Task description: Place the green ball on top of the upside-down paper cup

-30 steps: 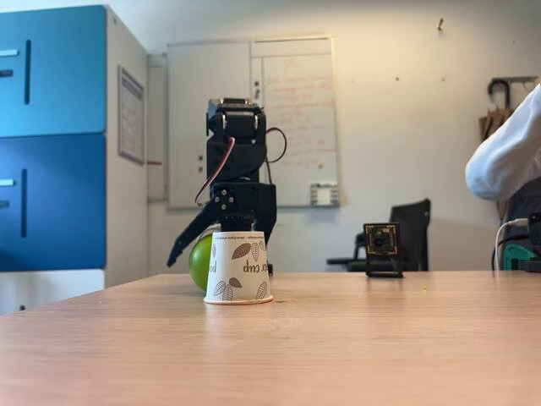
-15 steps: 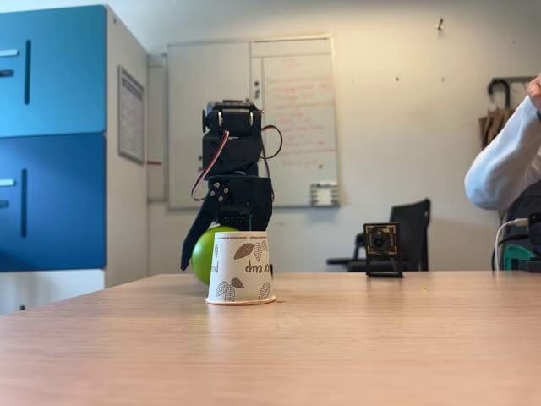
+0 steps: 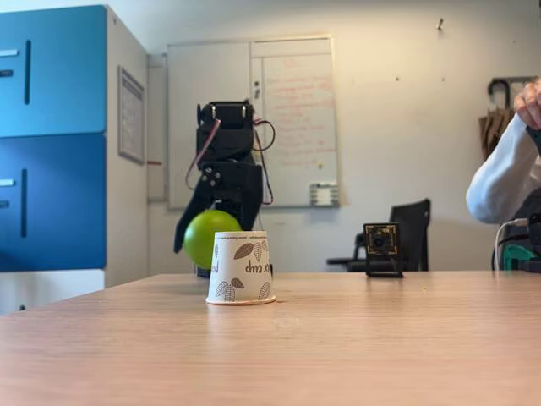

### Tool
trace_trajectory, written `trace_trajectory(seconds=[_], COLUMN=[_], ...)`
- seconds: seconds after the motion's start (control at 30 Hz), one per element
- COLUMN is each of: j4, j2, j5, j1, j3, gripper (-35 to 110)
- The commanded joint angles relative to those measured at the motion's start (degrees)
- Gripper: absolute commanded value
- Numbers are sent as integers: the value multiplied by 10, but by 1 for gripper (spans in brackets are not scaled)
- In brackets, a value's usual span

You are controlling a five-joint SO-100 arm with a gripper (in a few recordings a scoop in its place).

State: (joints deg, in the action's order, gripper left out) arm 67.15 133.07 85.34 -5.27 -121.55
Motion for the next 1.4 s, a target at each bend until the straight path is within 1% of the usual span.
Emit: trace_trajectory(seconds=[0.0, 0.33, 0.47, 0.87, 1.03, 1.37], j4=[0, -2, -4, 2, 18, 11], j2=[-13, -168, -234, -302, -316, -359], j5=[5, 13, 14, 27, 29, 30], j1=[-14, -69, -85, -101, -96, -83], j3=[95, 272, 310, 270, 250, 240], gripper=[31, 31, 31, 31, 32, 32])
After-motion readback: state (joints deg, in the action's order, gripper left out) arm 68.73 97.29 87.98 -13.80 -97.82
